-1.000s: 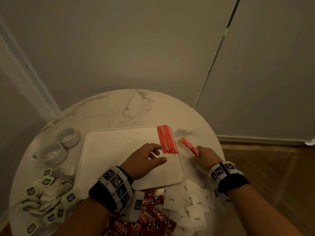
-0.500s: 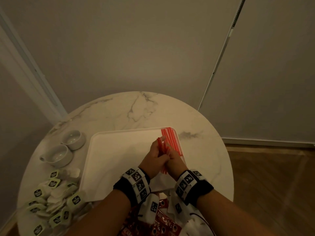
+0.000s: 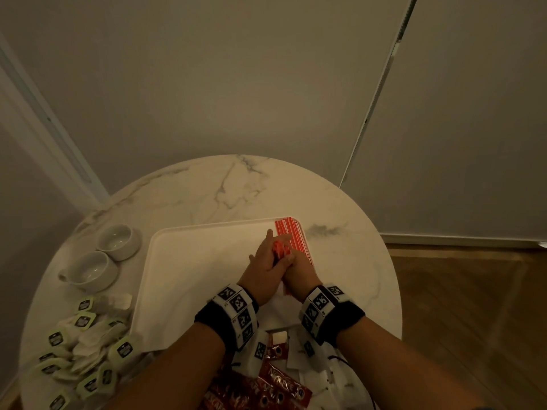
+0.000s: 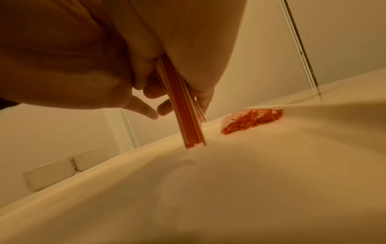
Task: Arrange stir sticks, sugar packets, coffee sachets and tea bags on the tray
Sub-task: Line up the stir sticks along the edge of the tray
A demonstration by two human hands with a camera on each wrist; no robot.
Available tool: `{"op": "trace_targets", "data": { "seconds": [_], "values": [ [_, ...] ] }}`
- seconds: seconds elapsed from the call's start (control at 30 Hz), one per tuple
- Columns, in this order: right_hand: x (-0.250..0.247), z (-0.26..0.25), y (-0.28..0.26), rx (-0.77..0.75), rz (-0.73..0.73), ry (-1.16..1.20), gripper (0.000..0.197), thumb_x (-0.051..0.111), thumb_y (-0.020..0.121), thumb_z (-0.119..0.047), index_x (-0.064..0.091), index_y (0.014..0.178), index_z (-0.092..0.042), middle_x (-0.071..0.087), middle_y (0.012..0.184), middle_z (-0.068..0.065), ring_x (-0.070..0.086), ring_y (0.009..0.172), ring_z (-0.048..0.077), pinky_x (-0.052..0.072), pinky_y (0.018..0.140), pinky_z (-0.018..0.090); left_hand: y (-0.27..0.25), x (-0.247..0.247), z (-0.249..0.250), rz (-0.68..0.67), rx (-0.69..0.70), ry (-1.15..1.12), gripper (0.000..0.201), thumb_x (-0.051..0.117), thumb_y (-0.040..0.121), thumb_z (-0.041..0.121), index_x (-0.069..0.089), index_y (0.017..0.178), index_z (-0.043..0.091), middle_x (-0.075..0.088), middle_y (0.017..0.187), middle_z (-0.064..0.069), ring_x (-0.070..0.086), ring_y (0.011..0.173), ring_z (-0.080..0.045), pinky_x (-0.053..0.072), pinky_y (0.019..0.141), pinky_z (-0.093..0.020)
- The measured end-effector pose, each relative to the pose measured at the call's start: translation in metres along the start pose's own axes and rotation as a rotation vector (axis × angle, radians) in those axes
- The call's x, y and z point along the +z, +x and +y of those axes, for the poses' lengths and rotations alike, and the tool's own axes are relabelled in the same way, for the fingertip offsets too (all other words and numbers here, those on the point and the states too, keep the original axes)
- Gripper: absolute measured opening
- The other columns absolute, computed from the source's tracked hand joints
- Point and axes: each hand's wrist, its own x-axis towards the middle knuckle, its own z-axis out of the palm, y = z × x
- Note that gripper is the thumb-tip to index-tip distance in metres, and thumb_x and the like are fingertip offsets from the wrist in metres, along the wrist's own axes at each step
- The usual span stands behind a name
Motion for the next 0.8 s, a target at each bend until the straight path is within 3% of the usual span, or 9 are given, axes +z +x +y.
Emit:
{"op": "trace_targets", "data": {
  "seconds": [0.1, 0.2, 0.3, 0.37, 0.47, 0.53, 0.63, 0.7, 0.8],
  "values": [
    [-0.001, -0.004, 0.005, -0.071, -0.035, -0.107, 0.023, 0.045, 0.098, -0.005, 0.06, 0.114, 0.001, 0.065, 0.103, 0.014, 0.05, 0.079, 0.011, 0.04, 0.065, 0.008, -0.001, 0.0, -0.002, -0.011, 0.056, 0.132, 0.034, 0.049, 0.097, 0.024, 0.043, 0.121, 0.048, 0.019, 0.15, 0.021, 0.014, 0.144, -0.011, -0.009, 0.116, -0.048],
    [0.006, 0.005, 0.013, -0.041, -0.095, -0.182, 0.023, 0.045, 0.098, -0.006, 0.06, 0.113, 0.002, 0.063, 0.112, 0.021, 0.059, 0.093, 0.024, 0.045, 0.081, 0.025, 0.002, -0.002, -0.011, -0.079, -0.036, 0.18, 0.032, 0.046, 0.098, 0.032, 0.039, 0.117, 0.057, 0.015, 0.158, 0.007, 0.02, 0.144, -0.016, -0.015, 0.113, -0.048],
    [0.004, 0.002, 0.012, -0.039, -0.155, -0.223, 0.026, 0.044, 0.099, -0.006, 0.056, 0.12, 0.0, 0.062, 0.112, 0.019, 0.06, 0.101, 0.028, 0.043, 0.083, 0.027, 0.007, -0.004, -0.01, -0.122, -0.101, 0.146, 0.042, 0.046, 0.098, 0.032, 0.038, 0.139, 0.034, 0.019, 0.156, 0.005, 0.027, 0.141, -0.02, 0.005, 0.119, -0.049],
    [-0.002, -0.003, 0.012, -0.037, -0.156, -0.169, 0.023, 0.046, 0.096, -0.002, 0.058, 0.115, 0.002, 0.064, 0.094, 0.014, 0.062, 0.084, 0.027, 0.05, 0.079, 0.036, 0.011, -0.005, 0.0, -0.112, -0.099, 0.032, 0.046, 0.048, 0.098, 0.029, 0.039, 0.143, 0.021, 0.036, 0.144, 0.008, 0.038, 0.135, -0.021, 0.027, 0.115, -0.042],
    [-0.019, -0.013, 0.006, -0.031, -0.132, -0.003, 0.013, 0.052, 0.091, -0.003, 0.059, 0.083, -0.01, 0.056, 0.065, 0.003, 0.053, 0.056, 0.02, 0.051, 0.061, 0.039, 0.023, -0.012, 0.015, -0.026, -0.129, -0.122, 0.033, 0.05, 0.097, 0.029, 0.056, 0.127, 0.019, 0.061, 0.123, -0.008, 0.061, 0.104, -0.027, 0.054, 0.083, -0.042],
    [-0.029, -0.021, -0.004, -0.08, -0.114, 0.049, 0.006, 0.056, 0.094, -0.013, 0.054, 0.092, -0.019, 0.06, 0.068, 0.001, 0.056, 0.055, 0.018, 0.05, 0.054, 0.031, 0.029, -0.015, 0.023, 0.018, -0.212, -0.331, 0.03, 0.05, 0.097, 0.026, 0.062, 0.118, 0.009, 0.067, 0.105, -0.018, 0.065, 0.078, -0.03, 0.053, 0.058, -0.034],
    [-0.029, -0.011, -0.016, -0.088, -0.049, -0.05, 0.024, 0.052, 0.096, -0.022, 0.045, 0.12, -0.021, 0.06, 0.081, -0.002, 0.06, 0.062, 0.02, 0.051, 0.055, 0.028, 0.028, -0.013, 0.031, 0.013, -0.367, -0.547, 0.03, 0.053, 0.096, 0.025, 0.063, 0.114, 0.003, 0.069, 0.103, -0.013, 0.066, 0.088, -0.024, 0.053, 0.073, -0.036],
    [-0.024, 0.006, -0.022, 0.02, 0.036, -0.22, 0.032, 0.051, 0.094, -0.021, 0.047, 0.123, -0.009, 0.064, 0.1, 0.008, 0.062, 0.081, 0.028, 0.05, 0.068, 0.032, 0.023, -0.009, 0.028, -0.029, -0.442, -0.38, 0.027, 0.055, 0.093, 0.04, 0.064, 0.099, 0.015, 0.068, 0.099, -0.002, 0.062, 0.094, -0.018, 0.048, 0.084, -0.037],
    [-0.014, 0.032, -0.032, 0.223, -0.005, -0.387, 0.035, 0.049, 0.094, -0.02, 0.043, 0.124, -0.004, 0.059, 0.119, 0.015, 0.06, 0.105, 0.03, 0.043, 0.078, 0.029, 0.014, -0.002, 0.015, -0.019, -0.558, -0.203, 0.025, 0.053, 0.094, 0.038, 0.054, 0.083, 0.016, 0.057, 0.092, -0.005, 0.056, 0.084, -0.021, 0.048, 0.075, -0.035]
  ]
}}
